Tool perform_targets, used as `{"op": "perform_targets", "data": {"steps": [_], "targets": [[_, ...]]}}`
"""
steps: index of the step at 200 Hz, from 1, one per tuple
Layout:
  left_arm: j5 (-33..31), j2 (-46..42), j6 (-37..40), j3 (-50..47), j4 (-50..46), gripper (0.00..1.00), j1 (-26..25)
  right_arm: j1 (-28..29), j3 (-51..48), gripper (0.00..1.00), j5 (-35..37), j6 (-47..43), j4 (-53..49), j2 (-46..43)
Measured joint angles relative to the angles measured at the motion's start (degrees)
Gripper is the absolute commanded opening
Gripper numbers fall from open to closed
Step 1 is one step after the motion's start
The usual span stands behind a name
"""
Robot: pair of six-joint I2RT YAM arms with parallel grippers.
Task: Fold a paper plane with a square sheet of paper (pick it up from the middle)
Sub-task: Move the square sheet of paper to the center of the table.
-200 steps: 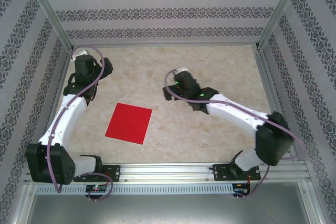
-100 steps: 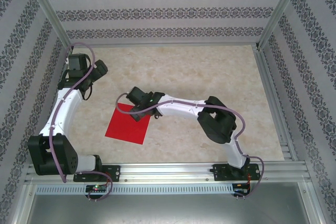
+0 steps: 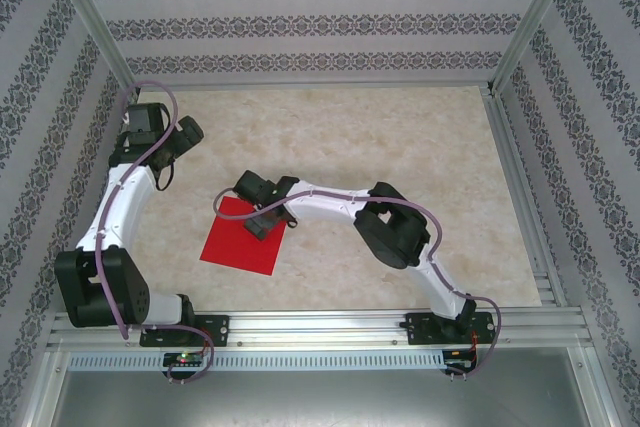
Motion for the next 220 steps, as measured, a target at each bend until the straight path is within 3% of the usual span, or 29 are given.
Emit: {"op": "perform_targets", "data": {"steps": [66, 158, 194, 220], "targets": [[0.42, 1.29, 0.00, 0.00, -0.22, 1.00, 0.00, -3.80, -1.11, 0.98, 0.48, 4.87, 0.31, -0.28], [2.23, 2.84, 0.00, 0.02, -0.26, 1.00, 0.00, -18.14, -24.44, 0.98, 5.29, 19.47, 6.08, -14.91], [3.17, 2.95, 0.00, 0.07, -0.26, 1.00, 0.00, -26.27, -31.82, 0.98, 6.78, 25.27, 3.89, -20.83], [3.76, 3.02, -0.22, 0.11, -0.26, 1.00, 0.00, -28.65, -33.81, 0.98, 7.02, 27.45, -0.61, -24.02]]}}
